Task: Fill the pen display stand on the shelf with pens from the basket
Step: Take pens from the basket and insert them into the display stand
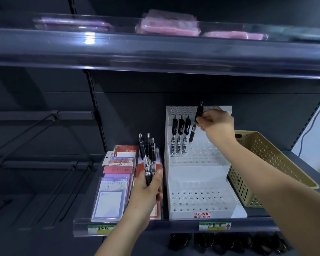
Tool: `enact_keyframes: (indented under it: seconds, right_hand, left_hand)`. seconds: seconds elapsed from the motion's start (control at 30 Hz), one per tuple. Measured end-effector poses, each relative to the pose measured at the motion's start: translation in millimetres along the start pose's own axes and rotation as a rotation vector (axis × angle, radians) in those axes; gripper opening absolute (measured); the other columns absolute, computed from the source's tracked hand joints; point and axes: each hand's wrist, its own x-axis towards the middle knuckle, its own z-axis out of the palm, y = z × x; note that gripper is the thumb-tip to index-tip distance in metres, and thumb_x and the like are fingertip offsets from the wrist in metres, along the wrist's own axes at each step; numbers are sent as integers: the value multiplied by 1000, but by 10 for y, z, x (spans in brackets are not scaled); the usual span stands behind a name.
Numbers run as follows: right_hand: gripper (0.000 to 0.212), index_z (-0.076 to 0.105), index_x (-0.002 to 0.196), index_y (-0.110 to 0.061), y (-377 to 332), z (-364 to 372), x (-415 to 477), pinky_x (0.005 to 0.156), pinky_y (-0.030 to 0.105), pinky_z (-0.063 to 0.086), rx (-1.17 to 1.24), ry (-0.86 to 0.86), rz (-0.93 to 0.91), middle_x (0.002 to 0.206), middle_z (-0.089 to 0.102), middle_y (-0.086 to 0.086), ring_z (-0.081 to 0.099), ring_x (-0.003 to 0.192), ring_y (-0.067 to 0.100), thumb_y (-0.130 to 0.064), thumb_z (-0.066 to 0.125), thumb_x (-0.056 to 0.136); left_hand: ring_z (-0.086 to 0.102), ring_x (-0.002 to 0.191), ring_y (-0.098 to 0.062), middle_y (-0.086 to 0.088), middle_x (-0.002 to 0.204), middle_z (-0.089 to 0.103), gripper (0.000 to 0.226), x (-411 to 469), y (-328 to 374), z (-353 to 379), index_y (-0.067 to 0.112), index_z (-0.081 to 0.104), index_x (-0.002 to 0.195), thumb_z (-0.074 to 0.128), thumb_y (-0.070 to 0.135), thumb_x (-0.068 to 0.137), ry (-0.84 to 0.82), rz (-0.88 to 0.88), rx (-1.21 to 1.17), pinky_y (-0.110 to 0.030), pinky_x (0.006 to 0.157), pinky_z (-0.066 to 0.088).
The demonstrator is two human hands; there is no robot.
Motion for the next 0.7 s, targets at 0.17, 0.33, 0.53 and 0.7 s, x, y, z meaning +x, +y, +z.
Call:
enact_keyframes:
  seconds: [0.17, 0.33, 0.53, 0.7]
  right_hand:
    - [21, 65, 83, 8, 120, 119, 35, 64, 34, 52, -68, -85, 55, 87, 67, 28, 63, 81, 43, -12, 59, 86]
    - [15, 68, 78, -7, 191, 174, 5, 67, 27, 50, -130, -133, 81, 79, 71, 11, 63, 70, 22, -14, 60, 88]
    - [11, 67, 81, -10, 222, 176, 23, 64, 24, 49, -109, -126, 87, 82, 72, 10, 61, 68, 18, -16, 61, 88]
    - [20, 64, 105, -8, 251, 137, -88, 68, 25, 48, -63, -47, 61, 98, 66, 2, 65, 83, 24, -18, 64, 87]
  left_hand:
    - [36, 53, -9, -2, 66, 40, 18, 8, -4, -18, 13, 52, 85, 54, 29, 92, 2, 7, -10, -19, 53, 41]
    - [36, 56, -10, 0, 66, 40, 15, 14, -29, -32, 18, 53, 82, 53, 29, 93, -17, 32, 49, -20, 53, 38]
    - [41, 50, -7, 2, 62, 48, 24, -25, 5, 11, 18, 54, 79, 49, 38, 92, -38, -9, -29, -22, 57, 38]
    - [44, 59, -12, -2, 66, 50, 19, -56, 37, 59, 16, 62, 88, 48, 25, 96, -18, -37, -142, -22, 59, 39]
